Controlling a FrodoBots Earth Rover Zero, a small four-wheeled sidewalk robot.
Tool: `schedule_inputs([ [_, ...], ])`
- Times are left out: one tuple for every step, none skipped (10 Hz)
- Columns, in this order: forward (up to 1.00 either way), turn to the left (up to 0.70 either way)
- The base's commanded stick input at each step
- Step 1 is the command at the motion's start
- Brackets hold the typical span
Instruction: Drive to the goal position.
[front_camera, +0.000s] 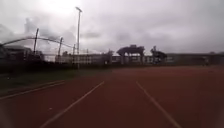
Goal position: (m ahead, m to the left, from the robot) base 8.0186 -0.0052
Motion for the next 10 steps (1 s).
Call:
schedule_inputs([
  [0.5, 0.0],
  [0.5, 0.0],
  [0.5, 0.0],
  [0.5, 0.0],
  [0.5, 0.0],
  [0.5, 0.0],
  [0.5, 0.0],
  [0.5, 0.0],
  [0.5, 0.0],
  [0.5, 0.0],
])
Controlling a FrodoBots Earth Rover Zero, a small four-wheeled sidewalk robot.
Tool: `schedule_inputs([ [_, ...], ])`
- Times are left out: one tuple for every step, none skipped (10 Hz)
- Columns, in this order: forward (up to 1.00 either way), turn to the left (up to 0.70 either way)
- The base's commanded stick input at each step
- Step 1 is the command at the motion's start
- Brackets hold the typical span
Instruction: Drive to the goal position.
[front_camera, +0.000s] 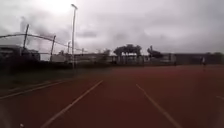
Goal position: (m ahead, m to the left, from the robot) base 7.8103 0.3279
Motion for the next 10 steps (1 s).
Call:
schedule_inputs([
  [0.5, 0.0],
  [0.5, 0.0],
  [0.5, 0.0],
  [0.5, 0.0],
  [0.5, 0.0],
  [0.5, 0.0],
  [0.5, 0.0],
  [0.5, 0.0],
  [0.5, 0.0],
  [0.5, 0.0],
])
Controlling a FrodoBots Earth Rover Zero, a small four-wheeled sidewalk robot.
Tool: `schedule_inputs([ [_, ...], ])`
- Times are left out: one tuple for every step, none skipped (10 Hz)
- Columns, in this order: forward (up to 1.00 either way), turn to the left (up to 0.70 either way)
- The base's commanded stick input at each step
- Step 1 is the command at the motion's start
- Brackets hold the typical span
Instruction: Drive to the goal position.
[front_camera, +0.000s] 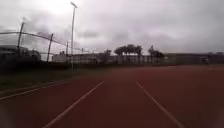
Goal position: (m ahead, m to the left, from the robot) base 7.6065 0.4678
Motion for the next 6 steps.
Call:
schedule_inputs([
  [0.5, 0.0],
  [0.5, 0.0],
  [0.5, 0.0],
  [0.5, 0.0],
  [0.5, 0.0],
  [0.5, 0.0],
])
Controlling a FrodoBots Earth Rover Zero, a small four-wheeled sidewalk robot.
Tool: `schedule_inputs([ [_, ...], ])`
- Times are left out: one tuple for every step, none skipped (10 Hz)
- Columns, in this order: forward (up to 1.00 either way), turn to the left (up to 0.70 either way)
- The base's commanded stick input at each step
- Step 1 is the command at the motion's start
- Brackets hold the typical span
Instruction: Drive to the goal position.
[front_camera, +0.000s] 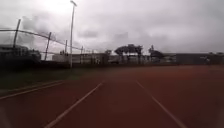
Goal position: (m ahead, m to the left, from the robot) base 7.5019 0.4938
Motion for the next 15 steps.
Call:
schedule_inputs([
  [0.5, 0.0],
  [0.5, 0.0],
  [0.5, 0.0],
  [0.5, 0.0],
  [0.5, 0.0],
  [0.5, 0.0],
  [0.5, 0.0],
  [0.5, 0.0],
  [0.5, -0.34],
  [0.5, -0.45],
  [0.5, -0.5],
  [0.5, -0.5],
  [0.5, -0.5],
  [0.5, -0.5],
  [0.5, -0.5],
])
